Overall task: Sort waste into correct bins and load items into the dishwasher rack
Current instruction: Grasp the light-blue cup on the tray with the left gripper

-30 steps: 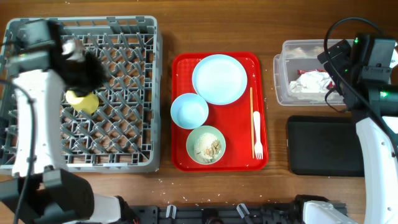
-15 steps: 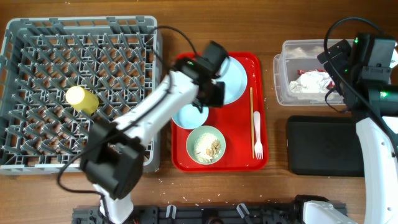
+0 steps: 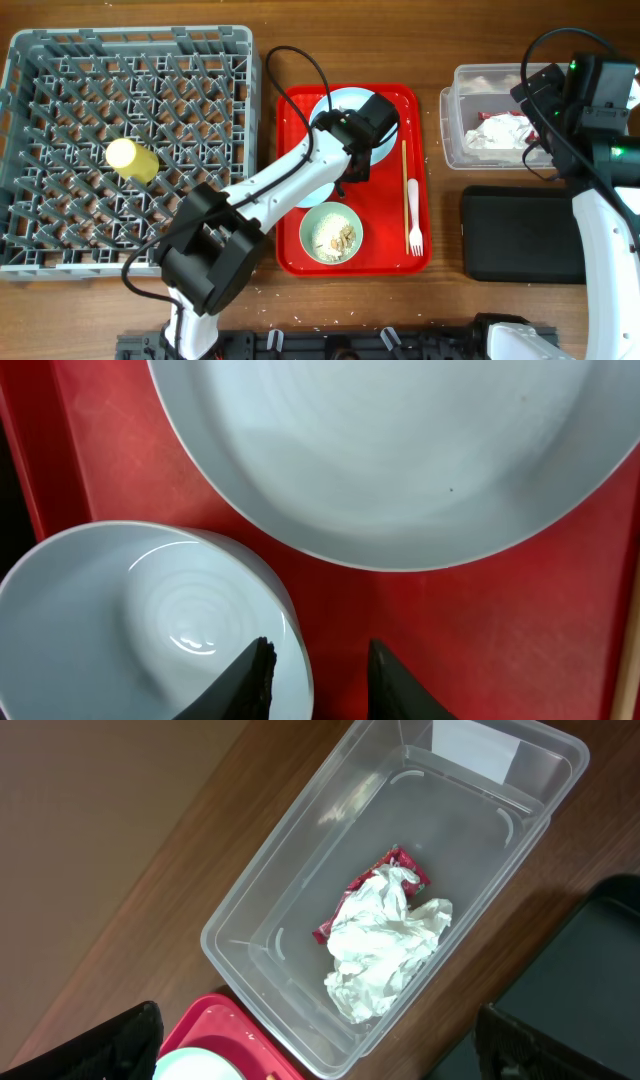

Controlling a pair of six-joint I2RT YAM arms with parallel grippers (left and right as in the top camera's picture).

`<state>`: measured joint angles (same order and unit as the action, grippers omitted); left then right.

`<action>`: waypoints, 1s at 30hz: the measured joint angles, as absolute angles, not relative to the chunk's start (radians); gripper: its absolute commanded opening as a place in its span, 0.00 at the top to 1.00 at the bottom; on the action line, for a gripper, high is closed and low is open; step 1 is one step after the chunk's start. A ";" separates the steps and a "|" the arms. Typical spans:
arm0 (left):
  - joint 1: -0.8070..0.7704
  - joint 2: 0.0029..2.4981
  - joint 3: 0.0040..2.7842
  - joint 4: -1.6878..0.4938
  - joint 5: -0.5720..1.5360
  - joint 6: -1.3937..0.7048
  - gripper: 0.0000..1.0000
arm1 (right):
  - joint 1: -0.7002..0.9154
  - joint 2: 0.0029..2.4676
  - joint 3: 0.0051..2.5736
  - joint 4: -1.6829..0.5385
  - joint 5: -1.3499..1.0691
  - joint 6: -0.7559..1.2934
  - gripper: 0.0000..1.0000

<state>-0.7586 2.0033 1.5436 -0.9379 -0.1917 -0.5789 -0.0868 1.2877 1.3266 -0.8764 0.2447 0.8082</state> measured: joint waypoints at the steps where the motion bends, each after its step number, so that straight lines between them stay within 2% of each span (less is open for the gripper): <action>1: -0.759 2.011 1.544 -0.938 -0.194 -0.583 0.70 | -0.087 1.288 1.327 -0.876 0.245 0.808 0.00; 6: -0.759 2.065 1.544 -0.942 -0.198 -0.612 0.70 | -0.087 1.288 1.327 -0.876 0.245 0.808 0.00; 8: -0.759 2.069 1.544 -0.946 -0.198 -0.616 0.75 | -0.087 1.288 1.327 -0.876 0.245 0.808 0.00; 14: -0.759 2.070 1.544 -0.945 -0.198 -0.620 0.77 | -0.087 1.288 1.326 -0.876 0.245 0.808 0.00; 16: -0.759 2.078 1.539 -0.938 -0.203 -0.620 0.86 | -0.087 1.288 1.327 -0.876 0.245 0.808 0.00; 17: -0.759 2.086 1.534 -0.938 -0.206 -0.620 0.96 | -0.087 1.288 1.327 -0.876 0.245 0.808 0.00; 24: -0.760 2.104 1.527 -0.944 -0.216 -0.628 0.96 | -0.087 1.288 1.327 -0.876 0.245 0.808 0.00; 30: -0.763 2.087 1.559 -1.045 -0.213 -0.627 0.96 | -0.087 1.288 1.327 -0.876 0.245 0.808 0.00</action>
<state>-0.7631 2.0872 1.5593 -1.0454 -0.2131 -0.6273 -0.0868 1.2877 1.3266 -0.8764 0.2447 0.8082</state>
